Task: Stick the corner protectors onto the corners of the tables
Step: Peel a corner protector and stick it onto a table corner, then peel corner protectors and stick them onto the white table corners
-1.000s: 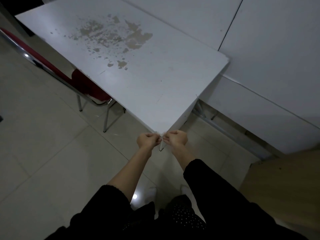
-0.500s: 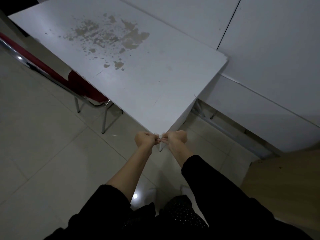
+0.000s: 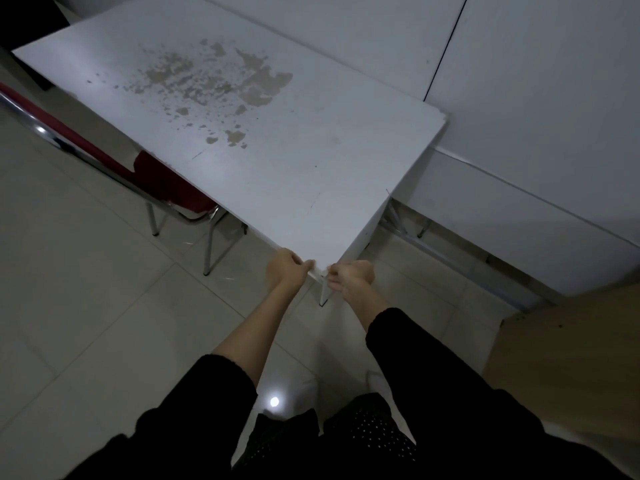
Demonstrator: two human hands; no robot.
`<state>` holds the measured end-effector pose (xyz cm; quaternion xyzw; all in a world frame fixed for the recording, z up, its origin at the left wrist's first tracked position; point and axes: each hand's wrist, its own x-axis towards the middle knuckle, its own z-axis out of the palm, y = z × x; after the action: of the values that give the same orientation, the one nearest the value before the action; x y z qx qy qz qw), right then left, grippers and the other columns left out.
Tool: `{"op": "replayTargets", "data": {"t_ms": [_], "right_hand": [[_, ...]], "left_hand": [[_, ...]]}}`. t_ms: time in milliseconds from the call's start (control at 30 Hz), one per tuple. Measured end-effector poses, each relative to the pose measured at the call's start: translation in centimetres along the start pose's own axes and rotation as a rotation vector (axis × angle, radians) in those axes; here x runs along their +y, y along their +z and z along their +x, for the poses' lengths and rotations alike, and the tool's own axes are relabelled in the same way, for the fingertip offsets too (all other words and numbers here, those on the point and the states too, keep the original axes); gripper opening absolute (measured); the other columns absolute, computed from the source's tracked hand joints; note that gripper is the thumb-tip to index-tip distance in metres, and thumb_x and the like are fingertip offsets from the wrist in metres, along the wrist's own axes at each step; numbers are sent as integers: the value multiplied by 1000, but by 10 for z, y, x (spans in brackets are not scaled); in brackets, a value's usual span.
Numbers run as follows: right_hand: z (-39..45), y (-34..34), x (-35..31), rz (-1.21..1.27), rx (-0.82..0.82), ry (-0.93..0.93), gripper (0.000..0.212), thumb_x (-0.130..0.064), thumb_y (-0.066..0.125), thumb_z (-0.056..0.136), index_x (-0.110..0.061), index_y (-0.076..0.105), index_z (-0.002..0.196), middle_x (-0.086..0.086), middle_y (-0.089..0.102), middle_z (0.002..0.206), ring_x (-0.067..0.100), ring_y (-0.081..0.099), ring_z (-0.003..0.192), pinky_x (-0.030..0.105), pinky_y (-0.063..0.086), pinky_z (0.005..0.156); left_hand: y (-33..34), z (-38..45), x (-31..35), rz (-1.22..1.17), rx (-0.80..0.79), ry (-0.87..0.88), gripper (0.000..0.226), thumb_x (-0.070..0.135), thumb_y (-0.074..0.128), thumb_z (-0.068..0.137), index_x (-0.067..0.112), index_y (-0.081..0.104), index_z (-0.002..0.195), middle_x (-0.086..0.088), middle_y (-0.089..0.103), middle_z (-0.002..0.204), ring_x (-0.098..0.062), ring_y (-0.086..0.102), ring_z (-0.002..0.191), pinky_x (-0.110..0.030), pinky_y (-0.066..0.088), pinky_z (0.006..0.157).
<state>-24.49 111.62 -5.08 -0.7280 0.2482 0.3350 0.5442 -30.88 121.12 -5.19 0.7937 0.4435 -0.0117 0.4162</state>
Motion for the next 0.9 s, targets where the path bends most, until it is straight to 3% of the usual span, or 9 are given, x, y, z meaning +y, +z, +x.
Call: {"op": "replayTargets", "data": {"t_ms": [100, 167, 233, 400, 533, 633, 700, 767, 900], "right_hand": [[-4, 0, 0, 22, -40, 15, 9, 5, 64, 81, 8, 60, 74, 13, 55, 60, 22, 55, 53, 47, 57, 83], [-4, 0, 2, 23, -68, 16, 17, 3, 62, 83, 17, 61, 92, 15, 55, 63, 24, 57, 57, 44, 57, 81], [-7, 1, 1, 12, -90, 12, 20, -2, 62, 84, 16, 60, 92, 19, 58, 69, 26, 60, 60, 43, 57, 78], [-8, -15, -2, 57, -80, 47, 40, -17, 58, 91, 14, 53, 114, 28, 63, 102, 40, 66, 98, 47, 56, 82], [-9, -45, 2, 62, -27, 30, 39, -24, 53, 93, 7, 55, 117, 26, 64, 98, 36, 66, 84, 44, 56, 71], [-11, -68, 1, 12, 10, -25, 32, -21, 51, 94, 6, 58, 111, 25, 65, 101, 37, 67, 93, 42, 55, 75], [-13, -94, 0, -26, 48, -105, 24, -20, 51, 92, 1, 62, 88, 20, 65, 90, 32, 68, 79, 36, 54, 68], [-10, -119, -4, -106, 108, -200, 28, -19, 51, 89, -11, 53, 62, 16, 64, 80, 26, 62, 62, 32, 48, 61], [-3, -213, -3, -180, 232, -312, 31, -15, 50, 83, -18, 46, 52, 15, 61, 70, 27, 61, 67, 40, 52, 66]], "left_hand": [[-14, -7, 2, 104, 60, 266, 17, 19, 57, 90, 5, 66, 91, -5, 67, 77, -17, 58, 68, -24, 41, 55], [-22, -16, -1, 256, -49, 491, 21, 15, 50, 93, 10, 65, 106, -10, 71, 85, -20, 60, 71, -24, 40, 58], [-22, -22, -9, 497, -160, 614, 33, 19, 45, 95, 18, 59, 124, -9, 71, 97, -25, 65, 84, -27, 41, 64], [-18, -27, -22, 829, -165, 640, 42, 28, 34, 99, 36, 38, 140, -10, 68, 106, -28, 66, 87, -32, 48, 64], [-15, -28, -6, 833, -137, 642, 37, 27, 34, 99, 23, 50, 132, -11, 68, 108, -32, 66, 92, -34, 50, 70], [-10, -25, 11, 822, -124, 670, 36, 23, 35, 98, 18, 51, 130, -15, 67, 110, -36, 64, 96, -38, 51, 75], [2, -31, 33, 828, -135, 720, 37, 22, 35, 97, 17, 51, 130, -15, 67, 111, -35, 65, 96, -38, 51, 77], [16, -40, 59, 813, -148, 772, 35, 22, 36, 97, 15, 54, 126, -16, 67, 111, -35, 64, 97, -38, 51, 78], [77, -78, 129, 801, -232, 911, 31, 24, 40, 96, 7, 60, 111, -18, 66, 111, -36, 63, 99, -40, 51, 79]]}}
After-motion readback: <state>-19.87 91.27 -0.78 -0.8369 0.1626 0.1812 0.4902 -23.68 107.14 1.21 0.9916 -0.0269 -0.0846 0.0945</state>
